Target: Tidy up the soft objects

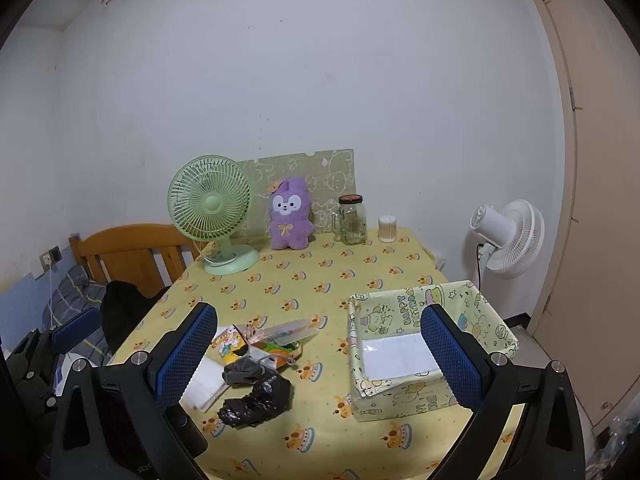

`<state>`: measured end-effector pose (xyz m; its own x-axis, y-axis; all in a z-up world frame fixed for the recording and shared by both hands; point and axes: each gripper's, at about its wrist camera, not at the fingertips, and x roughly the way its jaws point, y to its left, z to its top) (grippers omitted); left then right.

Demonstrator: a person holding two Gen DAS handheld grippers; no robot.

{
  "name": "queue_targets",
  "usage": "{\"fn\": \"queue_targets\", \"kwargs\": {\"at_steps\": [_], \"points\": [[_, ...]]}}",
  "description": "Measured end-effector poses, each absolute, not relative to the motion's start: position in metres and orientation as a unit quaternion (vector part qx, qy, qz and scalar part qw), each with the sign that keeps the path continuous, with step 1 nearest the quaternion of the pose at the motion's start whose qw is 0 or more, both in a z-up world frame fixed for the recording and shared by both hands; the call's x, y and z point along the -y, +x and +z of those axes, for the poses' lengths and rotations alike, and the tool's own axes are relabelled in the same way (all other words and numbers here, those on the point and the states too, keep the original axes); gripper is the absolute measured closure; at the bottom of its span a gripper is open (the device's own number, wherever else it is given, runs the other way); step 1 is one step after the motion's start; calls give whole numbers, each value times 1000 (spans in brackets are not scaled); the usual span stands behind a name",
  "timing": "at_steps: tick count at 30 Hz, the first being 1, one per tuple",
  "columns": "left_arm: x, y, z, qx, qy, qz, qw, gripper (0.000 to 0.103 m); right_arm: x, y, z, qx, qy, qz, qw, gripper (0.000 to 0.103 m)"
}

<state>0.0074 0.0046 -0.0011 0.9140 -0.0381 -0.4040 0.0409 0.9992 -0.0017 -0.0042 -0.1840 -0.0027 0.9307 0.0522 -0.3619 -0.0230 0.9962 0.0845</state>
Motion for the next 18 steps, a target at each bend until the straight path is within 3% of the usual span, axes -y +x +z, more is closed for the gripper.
{"fn": "queue_targets", "kwargs": {"at_steps": [18], "points": [[-5, 5, 0, -204, 7, -16, 979, 0, 184, -6, -2, -184, 44, 13, 982, 0]]}}
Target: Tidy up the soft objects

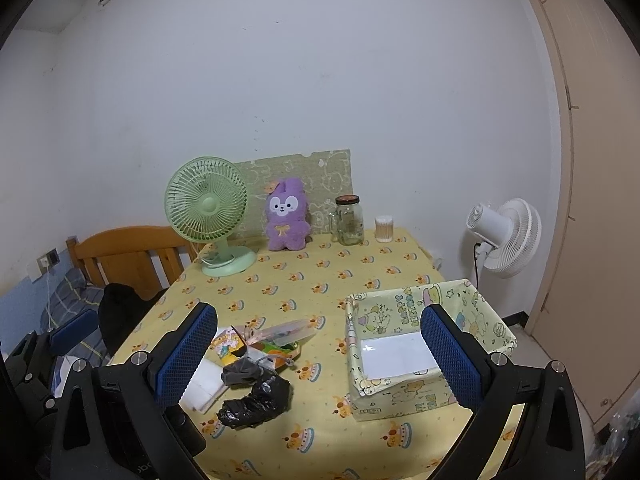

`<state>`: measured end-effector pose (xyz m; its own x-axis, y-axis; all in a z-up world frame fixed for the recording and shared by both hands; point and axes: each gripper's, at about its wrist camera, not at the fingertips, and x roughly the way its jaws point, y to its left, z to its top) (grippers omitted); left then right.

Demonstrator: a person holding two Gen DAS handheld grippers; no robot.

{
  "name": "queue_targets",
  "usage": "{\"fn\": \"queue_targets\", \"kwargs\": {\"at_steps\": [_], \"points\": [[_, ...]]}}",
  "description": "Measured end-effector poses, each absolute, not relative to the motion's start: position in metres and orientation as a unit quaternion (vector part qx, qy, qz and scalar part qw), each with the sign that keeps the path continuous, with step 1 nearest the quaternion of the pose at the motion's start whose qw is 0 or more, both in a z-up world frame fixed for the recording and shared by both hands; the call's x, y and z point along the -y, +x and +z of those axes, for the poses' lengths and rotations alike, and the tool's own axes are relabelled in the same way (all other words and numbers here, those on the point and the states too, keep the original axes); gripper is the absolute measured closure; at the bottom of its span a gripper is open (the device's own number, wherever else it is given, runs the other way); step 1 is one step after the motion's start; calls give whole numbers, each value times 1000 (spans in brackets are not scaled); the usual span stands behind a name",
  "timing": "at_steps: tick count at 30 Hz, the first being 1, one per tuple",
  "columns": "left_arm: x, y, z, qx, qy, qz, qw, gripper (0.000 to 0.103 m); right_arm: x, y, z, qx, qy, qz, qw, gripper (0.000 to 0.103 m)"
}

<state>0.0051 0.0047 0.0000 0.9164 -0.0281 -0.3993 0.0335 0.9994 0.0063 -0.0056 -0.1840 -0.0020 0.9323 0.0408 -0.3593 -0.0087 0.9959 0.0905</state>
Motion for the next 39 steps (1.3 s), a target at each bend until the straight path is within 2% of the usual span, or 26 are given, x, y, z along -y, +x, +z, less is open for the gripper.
{"fn": "queue_targets", "kwargs": {"at_steps": [39], "points": [[-5, 7, 1, -197, 14, -17, 980, 0, 180, -3, -2, -189, 39, 20, 981, 0]]}}
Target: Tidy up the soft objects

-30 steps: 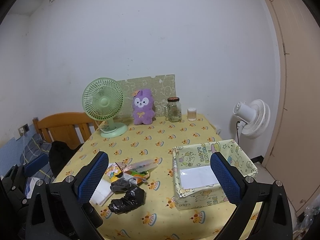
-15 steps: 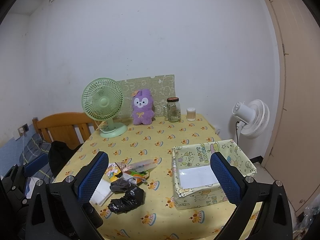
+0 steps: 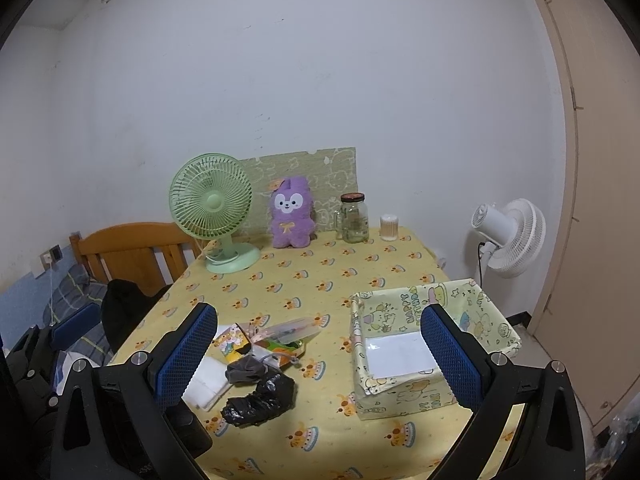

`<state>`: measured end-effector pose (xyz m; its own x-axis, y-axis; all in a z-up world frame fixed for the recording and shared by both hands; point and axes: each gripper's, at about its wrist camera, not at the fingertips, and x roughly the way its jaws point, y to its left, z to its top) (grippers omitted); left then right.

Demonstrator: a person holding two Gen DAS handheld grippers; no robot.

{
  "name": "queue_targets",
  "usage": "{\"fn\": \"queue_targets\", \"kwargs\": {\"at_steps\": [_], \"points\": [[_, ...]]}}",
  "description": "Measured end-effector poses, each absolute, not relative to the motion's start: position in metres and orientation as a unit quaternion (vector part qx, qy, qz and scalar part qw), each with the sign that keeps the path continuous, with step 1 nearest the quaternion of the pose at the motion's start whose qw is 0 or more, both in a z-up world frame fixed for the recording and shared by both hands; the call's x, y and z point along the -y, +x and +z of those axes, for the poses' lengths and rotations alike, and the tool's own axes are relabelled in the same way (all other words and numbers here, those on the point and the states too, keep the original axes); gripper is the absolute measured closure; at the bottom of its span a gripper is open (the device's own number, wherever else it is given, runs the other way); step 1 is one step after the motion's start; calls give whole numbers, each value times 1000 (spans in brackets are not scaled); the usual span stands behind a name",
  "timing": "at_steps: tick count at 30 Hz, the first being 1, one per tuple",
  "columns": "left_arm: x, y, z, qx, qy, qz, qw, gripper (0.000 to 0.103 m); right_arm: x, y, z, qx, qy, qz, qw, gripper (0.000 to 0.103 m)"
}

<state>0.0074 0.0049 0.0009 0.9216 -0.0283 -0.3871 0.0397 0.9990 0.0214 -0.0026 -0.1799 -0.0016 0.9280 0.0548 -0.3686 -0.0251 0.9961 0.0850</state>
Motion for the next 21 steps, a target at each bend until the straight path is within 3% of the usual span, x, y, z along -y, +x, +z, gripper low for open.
{"fn": "queue_targets", "kwargs": {"at_steps": [21], "points": [[-21, 32, -25, -218, 9, -8, 976, 13, 155, 28, -27, -214, 37, 27, 976, 8]]}}
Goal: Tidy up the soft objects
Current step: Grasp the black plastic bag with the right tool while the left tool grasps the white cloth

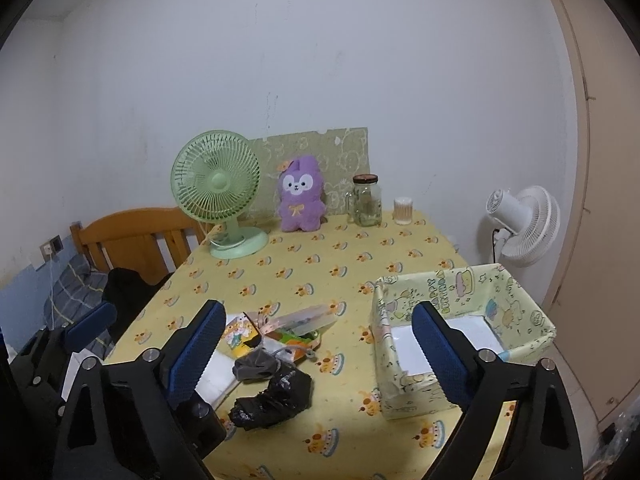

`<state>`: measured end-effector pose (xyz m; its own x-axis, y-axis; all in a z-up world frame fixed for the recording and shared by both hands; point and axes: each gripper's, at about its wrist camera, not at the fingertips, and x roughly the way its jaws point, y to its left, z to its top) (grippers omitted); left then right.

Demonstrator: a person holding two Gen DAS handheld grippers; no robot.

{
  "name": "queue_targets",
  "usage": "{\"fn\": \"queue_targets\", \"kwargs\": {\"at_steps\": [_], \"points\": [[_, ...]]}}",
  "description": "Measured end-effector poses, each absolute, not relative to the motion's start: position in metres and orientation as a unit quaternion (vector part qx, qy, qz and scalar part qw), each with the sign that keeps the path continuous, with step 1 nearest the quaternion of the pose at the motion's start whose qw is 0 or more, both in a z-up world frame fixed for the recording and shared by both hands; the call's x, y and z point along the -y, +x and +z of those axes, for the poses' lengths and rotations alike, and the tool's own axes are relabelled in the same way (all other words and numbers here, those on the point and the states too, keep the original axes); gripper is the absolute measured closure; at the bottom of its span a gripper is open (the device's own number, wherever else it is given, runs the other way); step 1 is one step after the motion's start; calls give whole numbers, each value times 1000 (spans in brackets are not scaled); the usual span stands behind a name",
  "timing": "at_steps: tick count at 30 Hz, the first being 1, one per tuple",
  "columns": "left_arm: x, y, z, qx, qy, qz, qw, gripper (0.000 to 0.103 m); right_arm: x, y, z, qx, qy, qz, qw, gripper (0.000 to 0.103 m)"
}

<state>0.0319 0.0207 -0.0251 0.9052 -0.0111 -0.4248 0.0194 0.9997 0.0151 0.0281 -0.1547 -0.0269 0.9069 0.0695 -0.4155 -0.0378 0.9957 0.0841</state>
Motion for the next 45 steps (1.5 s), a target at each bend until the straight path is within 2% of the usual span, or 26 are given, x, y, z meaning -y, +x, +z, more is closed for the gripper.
{"fn": "queue_targets", "kwargs": {"at_steps": [14, 18, 25, 28, 36, 41, 42, 43, 45], "points": [[-49, 49, -72, -254, -6, 0, 967, 16, 124, 54, -72, -244, 39, 43, 968, 15], [-53, 57, -89, -276, -8, 1, 961, 20, 118, 65, -92, -265, 38, 47, 962, 17], [-54, 68, -111, -305, -9, 1, 952, 20, 110, 82, -117, -299, 31, 48, 952, 18], [-54, 72, -121, -316, -7, 3, 949, 21, 108, 91, -129, -319, 32, 50, 946, 25], [-54, 83, -146, -348, 0, 10, 938, 23, 105, 109, -160, -363, 36, 51, 930, 28], [-51, 90, -156, -368, 5, 12, 930, 26, 101, 118, -173, -385, 33, 57, 921, 43], [-50, 92, -157, -371, 7, 12, 928, 26, 100, 119, -175, -386, 30, 58, 920, 51], [-50, 92, -158, -372, 11, 13, 928, 26, 99, 120, -176, -389, 25, 58, 919, 56], [-50, 93, -158, -371, 10, 13, 929, 26, 98, 122, -176, -388, 23, 58, 920, 58]]}}
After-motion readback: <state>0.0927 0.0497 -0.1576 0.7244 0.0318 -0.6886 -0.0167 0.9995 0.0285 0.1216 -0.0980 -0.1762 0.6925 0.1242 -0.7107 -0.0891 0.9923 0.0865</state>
